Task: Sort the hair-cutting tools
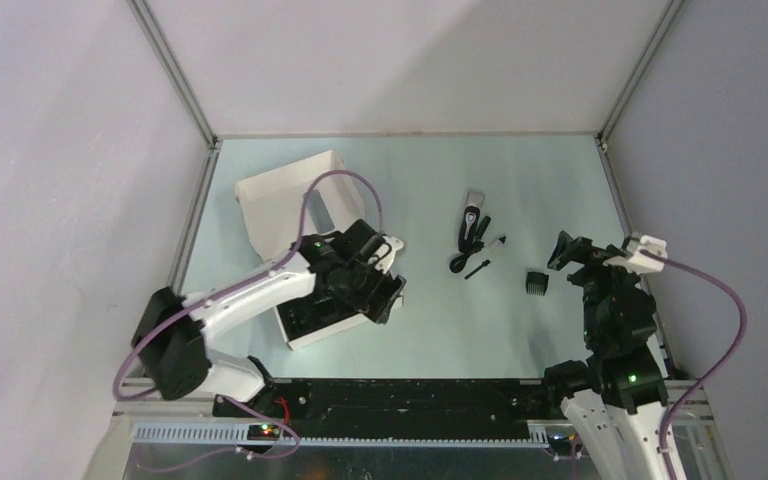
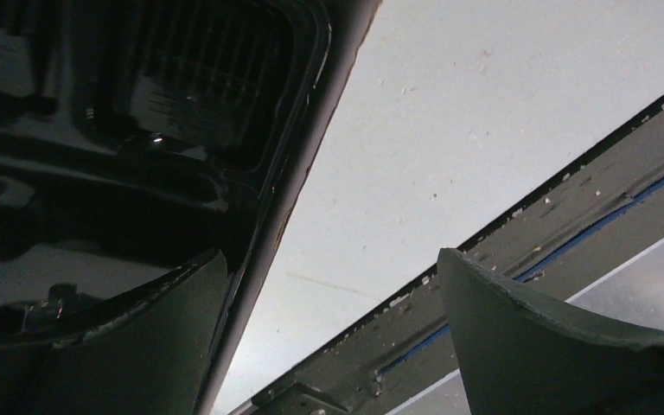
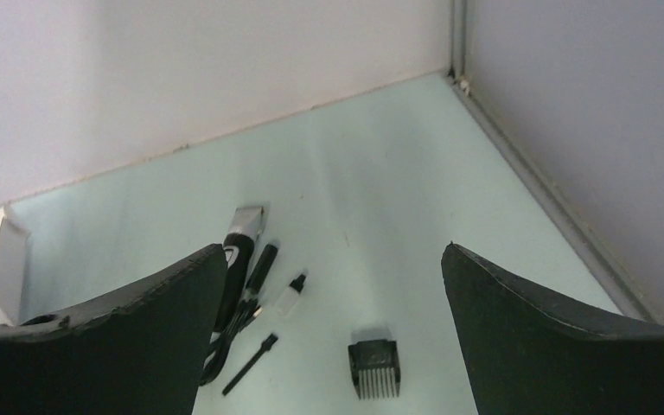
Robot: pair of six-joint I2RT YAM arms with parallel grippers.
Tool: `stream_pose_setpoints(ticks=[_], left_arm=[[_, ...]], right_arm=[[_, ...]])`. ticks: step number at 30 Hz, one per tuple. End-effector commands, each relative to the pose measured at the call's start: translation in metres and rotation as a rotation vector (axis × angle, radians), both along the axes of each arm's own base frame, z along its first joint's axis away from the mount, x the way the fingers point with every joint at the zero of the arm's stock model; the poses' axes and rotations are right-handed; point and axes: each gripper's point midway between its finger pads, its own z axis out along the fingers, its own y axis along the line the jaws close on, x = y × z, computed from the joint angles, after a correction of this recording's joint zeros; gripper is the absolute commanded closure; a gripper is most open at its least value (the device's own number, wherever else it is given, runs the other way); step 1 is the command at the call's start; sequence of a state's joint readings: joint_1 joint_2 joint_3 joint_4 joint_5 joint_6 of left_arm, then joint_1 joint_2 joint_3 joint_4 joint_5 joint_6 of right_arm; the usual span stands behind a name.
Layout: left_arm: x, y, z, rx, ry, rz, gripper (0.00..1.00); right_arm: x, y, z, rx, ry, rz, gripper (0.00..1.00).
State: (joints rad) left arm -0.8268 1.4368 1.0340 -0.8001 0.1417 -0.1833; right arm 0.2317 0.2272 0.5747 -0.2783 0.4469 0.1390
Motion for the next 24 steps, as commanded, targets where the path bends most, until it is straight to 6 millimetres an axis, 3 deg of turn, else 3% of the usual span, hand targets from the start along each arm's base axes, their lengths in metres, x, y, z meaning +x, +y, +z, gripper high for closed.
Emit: stream_pose_setpoints(ticks=[1,4,7,10,13,15,20,24], left_arm=[[0.034,0.003,0.077,-0.153,-0.231,0.105,0.02],[0.058,0.024,0.110,-0.233,-0.325,0.247,0.02],[0.085,0.071,0.142,-0.329,-0.444,0.472,0.02],[0.097,0.116,0.157,-0.337,-0.552,0.646,0.02],[0.099,0.163,0.167,-0.285,-0.658,0.839,0.02],[0.096,0.182,0.170,-0.235,-0.706,0.916,0.02],[0.083,0.213,0.181,-0.152,-0.812,1.011,0.02],[0.070,0.238,0.192,-0.103,-0.943,1.092,0.02]], right_arm=[[0.009,0.025,0.007,0.044,0.119,0.117,0.00],[0.021,0.043,-0.016,0.042,0.301,0.188,0.00],[0.025,0.053,-0.035,0.056,0.456,0.218,0.00],[0.025,0.059,-0.051,0.096,0.543,0.228,0.00],[0.030,0.074,-0.062,0.132,0.598,0.294,0.00],[0.036,0.073,-0.071,0.138,0.625,0.284,0.02],[0.052,0.056,-0.086,0.182,0.670,0.191,0.01],[0.052,0.041,-0.125,0.267,0.838,0.102,0.04]])
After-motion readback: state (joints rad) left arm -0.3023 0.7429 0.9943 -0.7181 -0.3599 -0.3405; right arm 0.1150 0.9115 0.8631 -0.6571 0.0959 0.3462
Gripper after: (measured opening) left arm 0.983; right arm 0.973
